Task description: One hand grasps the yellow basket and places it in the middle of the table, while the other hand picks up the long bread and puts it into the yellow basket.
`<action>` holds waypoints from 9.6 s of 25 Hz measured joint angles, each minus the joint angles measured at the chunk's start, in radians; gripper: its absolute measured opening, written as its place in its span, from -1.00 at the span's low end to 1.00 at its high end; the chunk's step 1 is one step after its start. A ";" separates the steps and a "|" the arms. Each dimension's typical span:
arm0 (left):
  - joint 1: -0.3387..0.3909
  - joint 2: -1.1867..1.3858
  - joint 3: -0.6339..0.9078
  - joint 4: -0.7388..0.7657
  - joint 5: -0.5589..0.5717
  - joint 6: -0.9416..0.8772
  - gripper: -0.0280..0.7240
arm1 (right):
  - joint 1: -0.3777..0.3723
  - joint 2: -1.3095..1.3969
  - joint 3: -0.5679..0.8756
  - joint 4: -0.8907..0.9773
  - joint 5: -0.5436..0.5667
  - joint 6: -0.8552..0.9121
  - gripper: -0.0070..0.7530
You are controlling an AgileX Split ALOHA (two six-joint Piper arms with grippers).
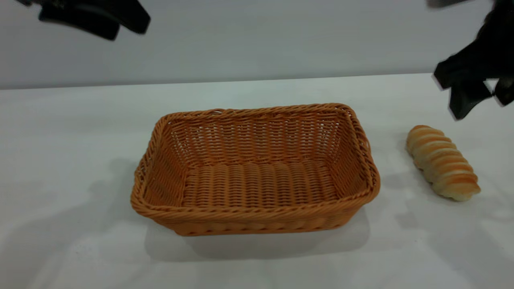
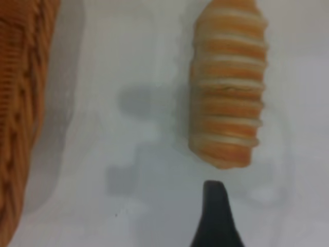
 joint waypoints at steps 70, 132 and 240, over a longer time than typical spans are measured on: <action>0.000 -0.240 0.008 0.212 0.240 -0.079 0.63 | 0.221 0.191 -0.358 0.108 0.129 -0.179 -0.83; 0.000 -1.243 0.558 0.584 0.358 -0.542 0.63 | 0.395 -0.186 -0.357 -0.229 0.442 -0.042 -0.36; 0.110 -1.662 0.645 0.751 0.557 -0.696 0.63 | -0.212 -1.757 0.505 0.277 0.640 -0.311 -0.36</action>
